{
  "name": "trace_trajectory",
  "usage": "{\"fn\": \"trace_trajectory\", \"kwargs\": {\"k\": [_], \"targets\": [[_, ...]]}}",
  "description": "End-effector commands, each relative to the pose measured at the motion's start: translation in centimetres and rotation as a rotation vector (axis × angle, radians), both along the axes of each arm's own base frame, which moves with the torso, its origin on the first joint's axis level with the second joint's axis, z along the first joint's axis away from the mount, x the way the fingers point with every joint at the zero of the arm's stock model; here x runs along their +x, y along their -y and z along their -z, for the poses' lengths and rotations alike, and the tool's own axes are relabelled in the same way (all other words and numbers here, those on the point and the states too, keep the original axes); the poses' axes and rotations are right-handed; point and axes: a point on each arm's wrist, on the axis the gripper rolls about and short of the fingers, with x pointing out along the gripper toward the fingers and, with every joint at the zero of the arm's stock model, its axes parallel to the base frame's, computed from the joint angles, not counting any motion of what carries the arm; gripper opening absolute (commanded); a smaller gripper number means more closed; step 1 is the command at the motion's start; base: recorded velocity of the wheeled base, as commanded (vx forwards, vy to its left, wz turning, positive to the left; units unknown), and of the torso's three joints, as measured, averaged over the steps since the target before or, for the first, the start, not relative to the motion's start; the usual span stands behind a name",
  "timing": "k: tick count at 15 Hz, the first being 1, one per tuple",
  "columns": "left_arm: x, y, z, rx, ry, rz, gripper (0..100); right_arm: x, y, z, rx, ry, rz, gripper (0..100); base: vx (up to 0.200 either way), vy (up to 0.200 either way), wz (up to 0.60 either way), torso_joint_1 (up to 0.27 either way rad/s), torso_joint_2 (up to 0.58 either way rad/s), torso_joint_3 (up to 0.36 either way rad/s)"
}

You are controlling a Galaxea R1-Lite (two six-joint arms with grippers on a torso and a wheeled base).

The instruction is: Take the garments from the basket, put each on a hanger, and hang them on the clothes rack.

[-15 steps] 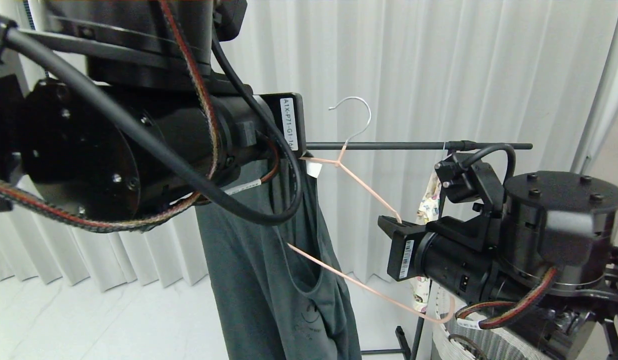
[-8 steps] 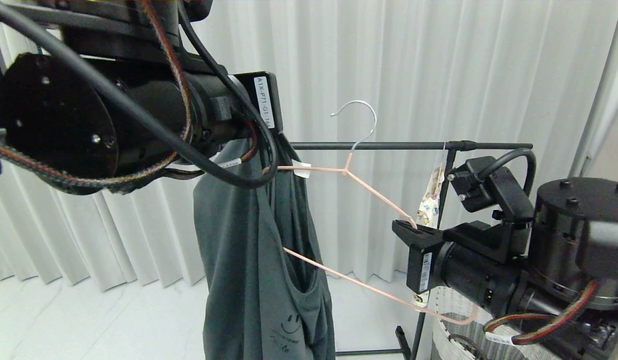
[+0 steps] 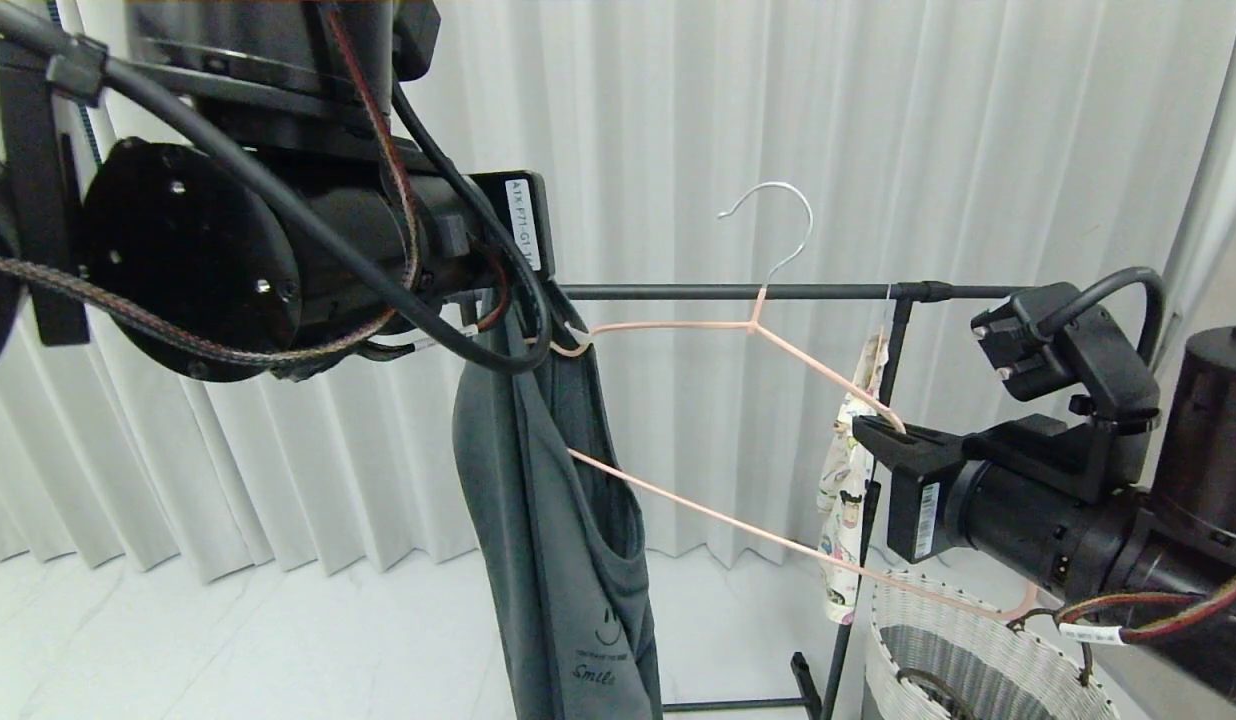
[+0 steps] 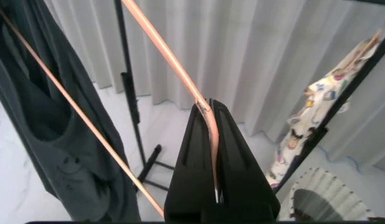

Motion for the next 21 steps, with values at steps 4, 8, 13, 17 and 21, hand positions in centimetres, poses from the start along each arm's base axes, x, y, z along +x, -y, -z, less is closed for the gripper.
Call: {"fn": "trace_trajectory", "kwargs": {"k": [4, 8, 13, 17, 21], "targets": [[1.3, -0.2, 0.5, 0.011, -0.012, -0.038, 0, 0.5, 1.7, -0.7, 0.000, 0.032, 0.061, 0, 0.000, 0.000, 0.00, 0.000, 0.00, 0.000], [1.6, -0.3, 0.7, 0.014, -0.017, -0.048, 0, 1.1, 2.2, -1.1, -0.013, 0.052, 0.089, 0, 0.000, 0.000, 0.00, 0.000, 0.00, 0.000], [1.5, 0.2, 0.8, 0.012, -0.018, -0.036, 0, 1.6, 1.6, -1.2, -0.036, 0.064, 0.090, 0, 0.000, 0.000, 0.00, 0.000, 0.00, 0.000], [1.9, 1.0, 1.2, -0.005, -0.023, -0.051, 0, 2.4, -0.4, -0.9, -0.124, 0.097, 0.092, 0, 0.000, 0.000, 0.00, 0.000, 0.00, 0.000], [3.5, 2.2, 1.4, 0.003, -0.008, -0.121, 0, 1.8, -2.0, -0.4, -0.165, 0.117, 0.077, 0, 0.000, 0.000, 0.00, 0.000, 0.00, 0.000]]}}
